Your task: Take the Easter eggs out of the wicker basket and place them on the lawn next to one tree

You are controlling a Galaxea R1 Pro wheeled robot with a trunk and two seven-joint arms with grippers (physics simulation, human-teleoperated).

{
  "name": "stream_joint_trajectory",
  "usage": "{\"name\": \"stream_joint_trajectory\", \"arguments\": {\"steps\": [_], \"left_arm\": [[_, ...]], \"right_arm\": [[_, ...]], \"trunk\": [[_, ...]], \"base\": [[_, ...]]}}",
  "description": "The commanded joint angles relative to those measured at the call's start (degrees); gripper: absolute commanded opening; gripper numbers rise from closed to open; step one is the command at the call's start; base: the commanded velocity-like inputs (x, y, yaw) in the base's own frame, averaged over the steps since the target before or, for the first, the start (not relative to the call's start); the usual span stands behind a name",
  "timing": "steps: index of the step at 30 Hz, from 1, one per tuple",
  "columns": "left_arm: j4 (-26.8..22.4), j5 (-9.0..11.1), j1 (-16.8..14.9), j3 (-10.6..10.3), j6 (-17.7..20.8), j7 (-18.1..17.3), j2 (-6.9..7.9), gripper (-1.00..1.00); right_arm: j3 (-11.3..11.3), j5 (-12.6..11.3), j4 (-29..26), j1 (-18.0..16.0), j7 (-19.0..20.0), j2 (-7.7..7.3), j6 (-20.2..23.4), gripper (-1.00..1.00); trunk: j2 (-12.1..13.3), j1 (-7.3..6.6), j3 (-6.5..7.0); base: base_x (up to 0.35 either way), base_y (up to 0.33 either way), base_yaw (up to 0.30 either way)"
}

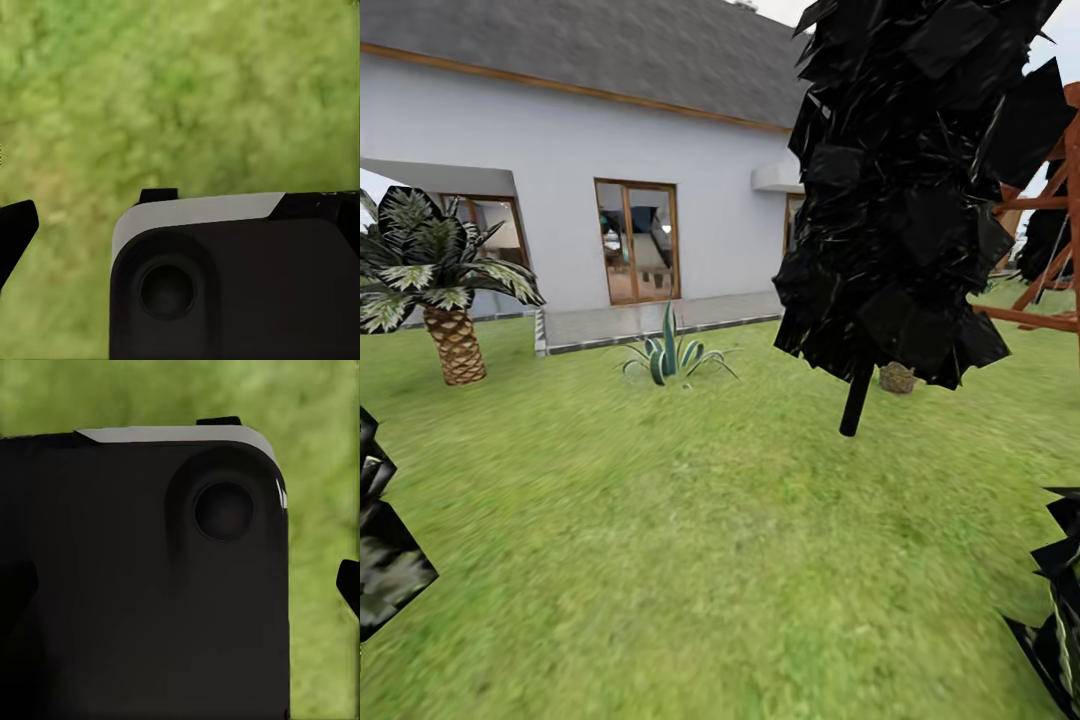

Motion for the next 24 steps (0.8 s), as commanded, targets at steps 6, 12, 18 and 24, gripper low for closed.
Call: {"name": "stream_joint_trajectory", "arguments": {"steps": [6,12,18,24], "left_arm": [[0.05,-0.06,-0.04,-0.01,-0.18,-0.02,0.00,1.00],[0.05,-0.06,-0.02,-0.02,-0.18,-0.02,0.00,1.00],[0.05,-0.06,-0.04,-0.01,-0.18,-0.02,0.00,1.00],[0.05,-0.06,-0.04,-0.01,-0.18,-0.02,0.00,1.00]], "right_arm": [[-0.40,-0.04,-0.02,0.00,0.04,0.02,-0.17,1.00],[-0.42,-0.04,-0.02,0.00,0.04,0.02,-0.17,1.00],[-0.39,-0.04,-0.02,0.00,0.04,0.02,-0.17,1.00],[-0.43,-0.04,-0.02,0.00,0.04,0.02,-0.17,1.00]], "trunk": [[-0.02,0.03,-0.05],[-0.02,0.03,-0.05],[-0.02,0.03,-0.05],[-0.02,0.03,-0.05]], "base": [[0.323,-0.048,0.212],[0.321,-0.053,0.235],[0.321,-0.047,0.241],[0.320,-0.055,0.243]]}}
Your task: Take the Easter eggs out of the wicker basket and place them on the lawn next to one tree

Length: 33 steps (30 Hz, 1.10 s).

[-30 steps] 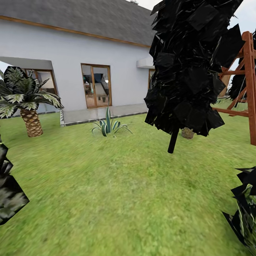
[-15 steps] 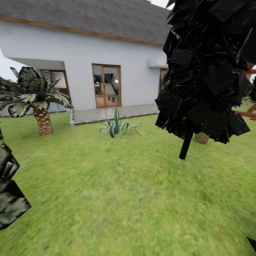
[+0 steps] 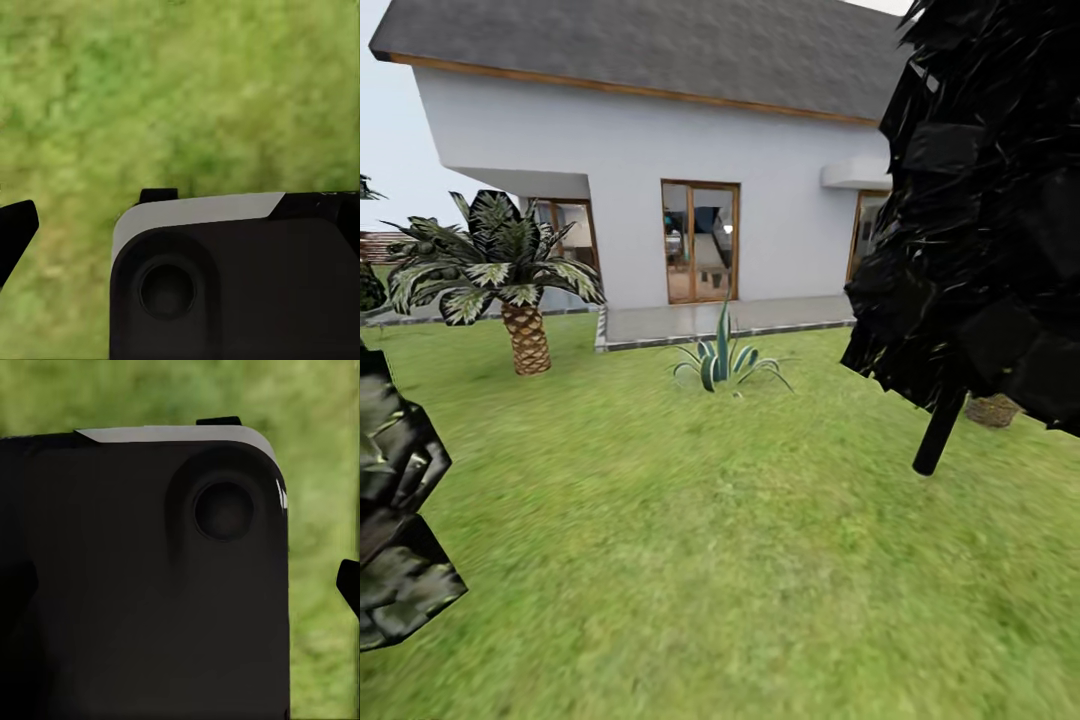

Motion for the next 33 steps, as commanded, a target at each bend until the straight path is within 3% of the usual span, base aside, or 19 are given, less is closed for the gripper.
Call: {"name": "stream_joint_trajectory", "arguments": {"steps": [1,33], "left_arm": [[0.05,-0.06,-0.04,-0.02,-0.18,-0.02,0.00,1.00],[0.05,-0.06,-0.04,-0.02,-0.18,-0.02,0.00,1.00]], "right_arm": [[-0.44,-0.06,-0.02,0.00,0.04,0.02,-0.18,1.00],[-0.47,-0.04,1.30,0.00,-0.05,0.00,-0.16,1.00]], "trunk": [[-0.02,0.03,-0.05],[-0.02,0.03,-0.05]], "base": [[0.320,-0.063,0.227],[0.320,-0.066,0.032]]}}
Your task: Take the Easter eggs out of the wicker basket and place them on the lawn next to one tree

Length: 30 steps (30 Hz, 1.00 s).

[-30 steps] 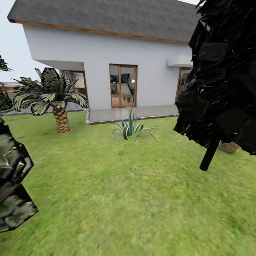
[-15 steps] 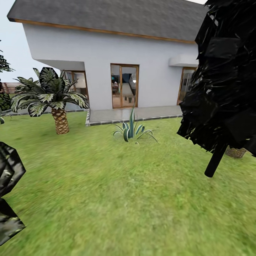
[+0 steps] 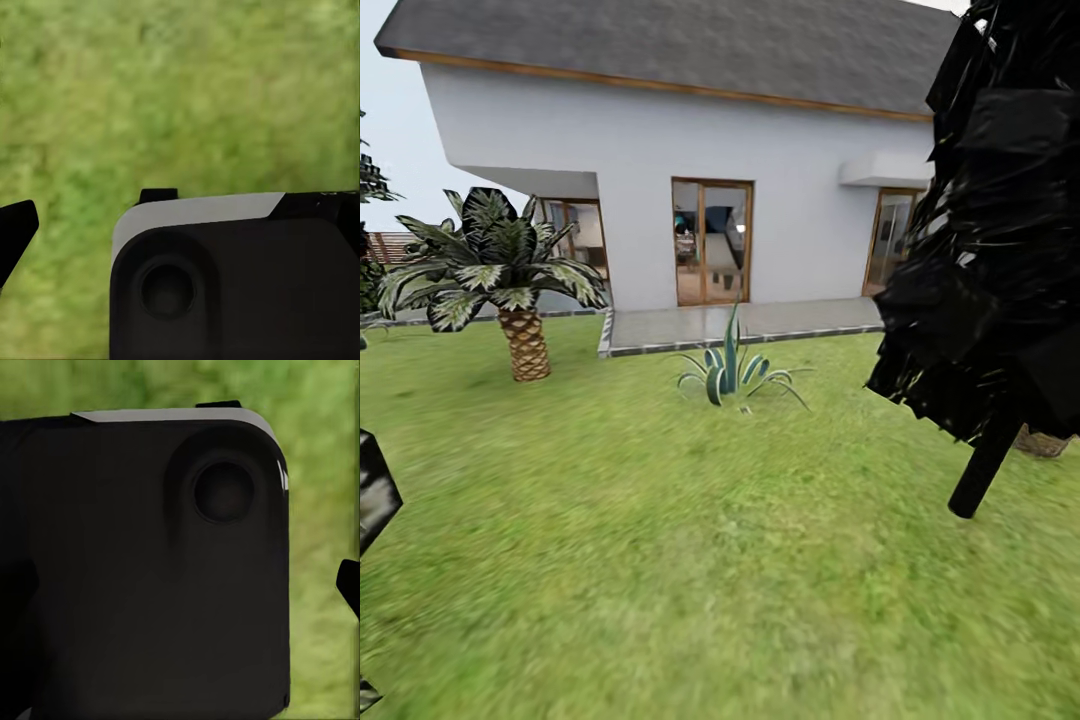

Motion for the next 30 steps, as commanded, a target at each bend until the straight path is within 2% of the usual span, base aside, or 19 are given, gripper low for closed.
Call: {"name": "stream_joint_trajectory", "arguments": {"steps": [1,15,30], "left_arm": [[0.05,-0.06,-0.04,0.00,-0.19,-0.02,0.00,1.00],[0.05,-0.06,-0.03,0.01,-0.19,-0.02,0.00,1.00],[0.05,-0.06,-0.04,0.01,-0.19,-0.02,0.00,1.00]], "right_arm": [[-0.43,-0.04,-0.02,0.00,0.03,0.02,-0.17,1.00],[-0.43,0.02,-0.02,0.00,0.03,0.01,-0.19,1.00],[-0.43,-0.06,-0.02,0.00,0.03,-0.01,-0.19,1.00]], "trunk": [[-0.02,0.03,-0.05],[-0.02,0.03,-0.05],[-0.02,0.03,-0.05]], "base": [[0.319,-0.063,0.151],[0.317,-0.067,0.216],[0.316,-0.066,0.050]]}}
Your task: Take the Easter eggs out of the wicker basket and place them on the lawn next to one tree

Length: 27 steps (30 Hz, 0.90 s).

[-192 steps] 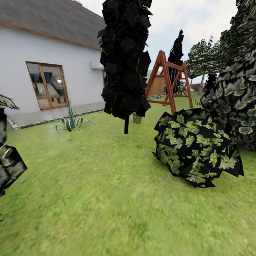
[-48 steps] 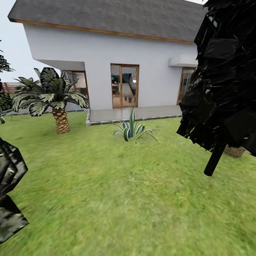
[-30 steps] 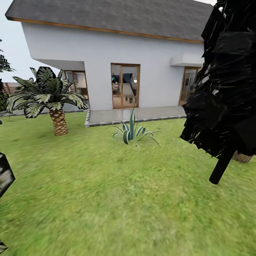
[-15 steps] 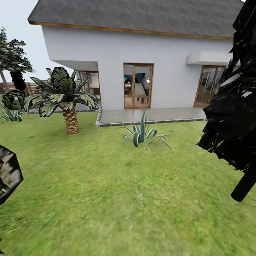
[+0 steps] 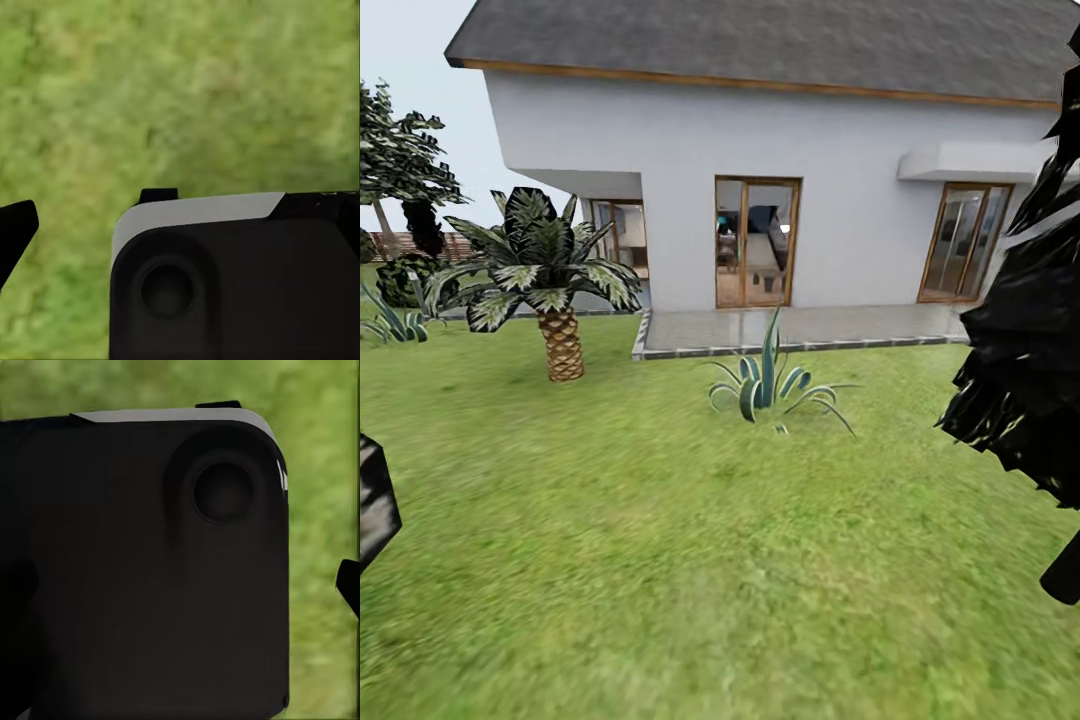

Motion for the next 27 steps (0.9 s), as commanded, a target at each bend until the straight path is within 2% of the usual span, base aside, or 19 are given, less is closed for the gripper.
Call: {"name": "stream_joint_trajectory", "arguments": {"steps": [1,9,27], "left_arm": [[0.05,-0.06,-0.04,-0.01,-0.19,-0.02,0.00,1.00],[0.05,-0.06,-0.04,-0.01,-0.19,-0.02,0.00,1.00],[0.05,-0.06,-0.04,-0.02,-0.19,-0.02,0.00,1.00]], "right_arm": [[-0.43,-0.04,-0.02,0.00,0.03,0.02,-0.17,1.00],[-0.43,-0.03,-0.02,0.00,0.03,-0.01,-0.17,1.00],[-0.43,-0.03,-0.02,0.00,0.03,0.04,-0.17,1.00]], "trunk": [[-0.02,0.03,-0.05],[-0.02,0.03,-0.05],[-0.02,0.03,-0.05]], "base": [[0.315,-0.056,0.140],[0.315,-0.062,0.120],[0.315,-0.062,0.006]]}}
